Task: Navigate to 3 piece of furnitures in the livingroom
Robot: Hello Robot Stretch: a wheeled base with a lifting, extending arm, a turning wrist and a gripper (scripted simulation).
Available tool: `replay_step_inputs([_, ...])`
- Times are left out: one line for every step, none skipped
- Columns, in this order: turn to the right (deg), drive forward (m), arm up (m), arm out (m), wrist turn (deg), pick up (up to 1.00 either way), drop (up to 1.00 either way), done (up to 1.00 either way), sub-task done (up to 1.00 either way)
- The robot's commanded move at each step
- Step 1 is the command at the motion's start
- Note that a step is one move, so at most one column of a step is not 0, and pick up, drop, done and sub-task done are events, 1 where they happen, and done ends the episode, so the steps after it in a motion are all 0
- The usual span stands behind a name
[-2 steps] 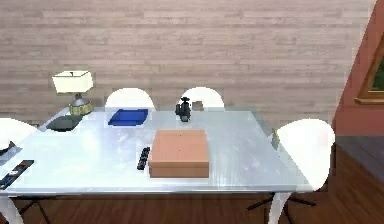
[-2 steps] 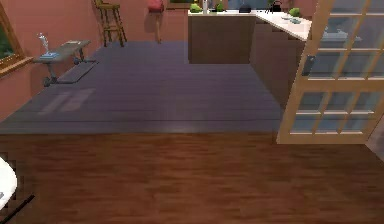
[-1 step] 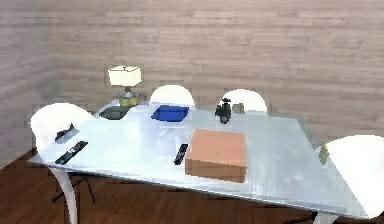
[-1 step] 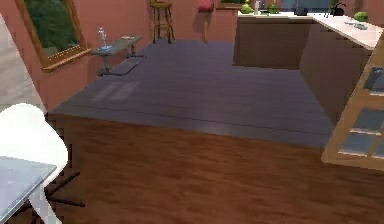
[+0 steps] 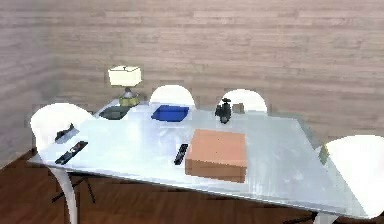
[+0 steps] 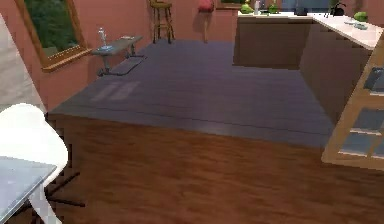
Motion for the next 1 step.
replay_step_inputs([-45.0, 0.00, 0.00, 0.00, 0.0, 0.00, 0.00, 0.00, 0.00])
